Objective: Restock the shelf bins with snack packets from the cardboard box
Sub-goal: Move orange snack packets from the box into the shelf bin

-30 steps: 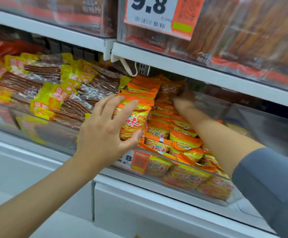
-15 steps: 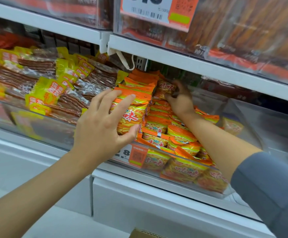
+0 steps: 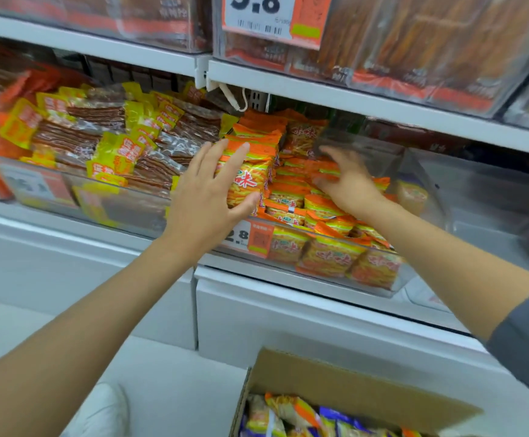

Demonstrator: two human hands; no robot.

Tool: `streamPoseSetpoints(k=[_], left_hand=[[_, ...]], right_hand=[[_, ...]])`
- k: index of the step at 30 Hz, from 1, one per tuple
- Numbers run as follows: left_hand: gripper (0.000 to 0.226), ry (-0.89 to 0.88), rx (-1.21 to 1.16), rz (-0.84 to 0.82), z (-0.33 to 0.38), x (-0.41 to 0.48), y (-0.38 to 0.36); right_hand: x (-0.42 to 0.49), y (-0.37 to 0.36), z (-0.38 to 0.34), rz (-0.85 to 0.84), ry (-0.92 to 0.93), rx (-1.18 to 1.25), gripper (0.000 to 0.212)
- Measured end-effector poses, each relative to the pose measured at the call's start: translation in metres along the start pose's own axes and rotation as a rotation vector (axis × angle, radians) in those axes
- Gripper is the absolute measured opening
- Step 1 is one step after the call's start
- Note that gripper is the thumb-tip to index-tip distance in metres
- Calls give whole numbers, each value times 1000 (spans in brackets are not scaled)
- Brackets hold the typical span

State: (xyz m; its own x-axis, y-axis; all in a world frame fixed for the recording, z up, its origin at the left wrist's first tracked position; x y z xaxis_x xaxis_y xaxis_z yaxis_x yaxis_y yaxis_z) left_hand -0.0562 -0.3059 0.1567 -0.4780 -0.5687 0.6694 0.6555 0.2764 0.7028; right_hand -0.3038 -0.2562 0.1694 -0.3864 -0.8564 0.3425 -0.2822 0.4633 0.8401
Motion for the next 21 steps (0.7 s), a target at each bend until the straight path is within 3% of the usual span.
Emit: streamPoseSetpoints(k=[5,11,16,21], left_hand=[[89,106,143,-61,23,-11,26],[86,147,297,-168,57,-27,43],[57,7,281,-189,108,-71,33],[39,111,23,-639,126,-177,-38]], right_hand=[[-73,32,-12,48,46,-3,38],[-182,62,-8,103,128,68,18],[-262,35,25,-98,-9,235,13],[-344,-62,66,-494,-231,268,17]])
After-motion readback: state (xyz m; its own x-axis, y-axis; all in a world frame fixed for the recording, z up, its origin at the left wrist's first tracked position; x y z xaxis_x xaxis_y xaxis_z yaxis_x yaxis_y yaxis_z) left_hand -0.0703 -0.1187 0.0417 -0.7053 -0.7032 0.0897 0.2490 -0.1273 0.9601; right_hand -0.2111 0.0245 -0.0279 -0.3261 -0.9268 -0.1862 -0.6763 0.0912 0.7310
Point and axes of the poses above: each hand's wrist, its own x-axis towards the middle knuckle, its own y-axis out of the back of the hand, z = x × y, the point moved 8 cm from there along x, towards the middle knuckle, and after that the axes turned 1 degree about x, right-handed, at the moved point
